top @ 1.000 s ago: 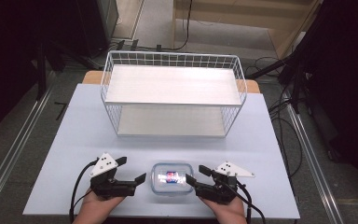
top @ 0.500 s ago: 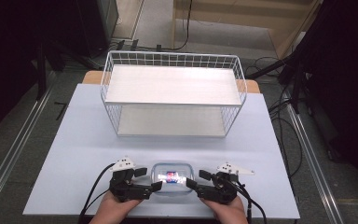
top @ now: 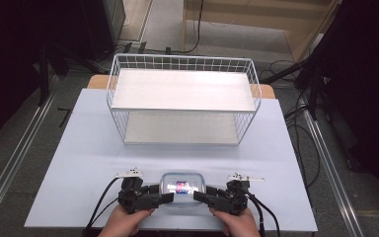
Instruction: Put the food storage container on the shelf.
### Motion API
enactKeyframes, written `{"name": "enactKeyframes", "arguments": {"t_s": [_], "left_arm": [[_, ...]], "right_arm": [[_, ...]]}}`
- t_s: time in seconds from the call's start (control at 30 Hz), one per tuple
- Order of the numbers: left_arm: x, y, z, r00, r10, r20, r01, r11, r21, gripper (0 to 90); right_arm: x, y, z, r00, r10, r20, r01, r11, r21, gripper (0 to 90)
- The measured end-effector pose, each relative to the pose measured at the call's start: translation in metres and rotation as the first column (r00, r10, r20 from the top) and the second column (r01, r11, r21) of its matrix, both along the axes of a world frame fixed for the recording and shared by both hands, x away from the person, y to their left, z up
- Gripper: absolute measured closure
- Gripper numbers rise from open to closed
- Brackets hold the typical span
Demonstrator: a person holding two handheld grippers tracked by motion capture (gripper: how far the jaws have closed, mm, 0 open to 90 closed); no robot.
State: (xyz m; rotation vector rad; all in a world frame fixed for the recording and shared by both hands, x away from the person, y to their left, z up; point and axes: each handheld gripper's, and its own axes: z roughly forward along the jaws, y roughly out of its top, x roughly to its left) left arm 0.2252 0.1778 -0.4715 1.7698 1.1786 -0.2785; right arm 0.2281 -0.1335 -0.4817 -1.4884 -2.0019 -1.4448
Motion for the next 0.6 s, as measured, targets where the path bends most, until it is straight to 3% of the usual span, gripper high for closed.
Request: {"name": "enactKeyframes", "arguments": {"t_s": [0.23, 0.4, 0.6], "left_arm": [[-0.004, 0.003, 0.003, 0.9995, -0.006, 0.032, 0.007, 1.0000, -0.005, 37.8], [-0.007, 0.007, 0.007, 0.9990, -0.003, 0.044, 0.004, 0.9999, -0.014, 46.9], [-0.014, 0.003, 0.014, 0.9928, -0.016, 0.118, 0.010, 0.9990, 0.043, 49.5]], "right_arm": [[-0.001, -0.005, -0.001, 0.9990, -0.017, -0.041, 0.019, 0.998, 0.054, 44.2], [-0.005, -0.008, 0.002, 0.9988, -0.024, -0.042, 0.027, 0.997, 0.068, 50.2], [-0.009, -0.008, 0.006, 0.9998, -0.011, -0.014, 0.012, 0.998, 0.061, 52.7]]}}
